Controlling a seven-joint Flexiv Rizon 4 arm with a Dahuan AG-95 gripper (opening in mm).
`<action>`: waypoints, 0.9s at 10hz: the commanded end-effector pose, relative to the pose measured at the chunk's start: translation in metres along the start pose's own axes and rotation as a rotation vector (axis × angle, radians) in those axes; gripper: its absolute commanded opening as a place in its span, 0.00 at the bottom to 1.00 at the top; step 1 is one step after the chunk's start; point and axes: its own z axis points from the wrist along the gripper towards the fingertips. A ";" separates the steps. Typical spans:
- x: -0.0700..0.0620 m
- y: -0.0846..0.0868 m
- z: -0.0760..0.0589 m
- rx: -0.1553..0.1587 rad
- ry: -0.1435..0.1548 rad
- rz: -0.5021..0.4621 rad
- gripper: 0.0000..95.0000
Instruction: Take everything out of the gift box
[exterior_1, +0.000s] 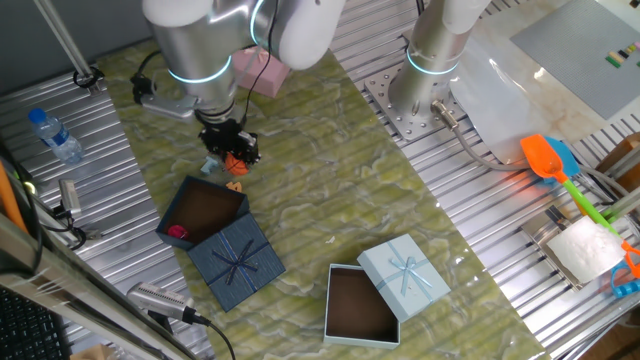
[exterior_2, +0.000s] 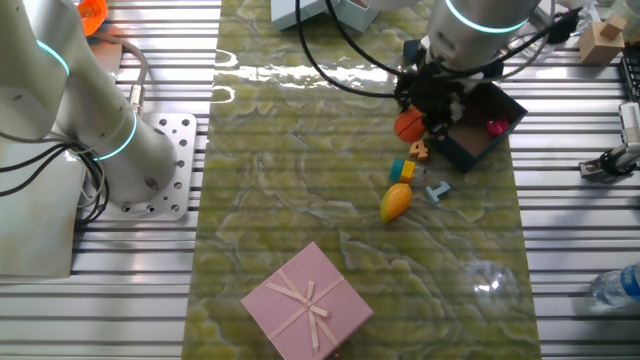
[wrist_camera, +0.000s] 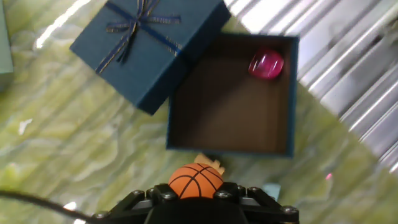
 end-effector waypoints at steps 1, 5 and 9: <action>0.003 0.000 0.007 -0.008 0.006 0.104 0.00; 0.002 0.000 0.008 -0.002 -0.009 0.266 0.00; 0.000 -0.001 0.010 0.006 -0.022 0.514 0.00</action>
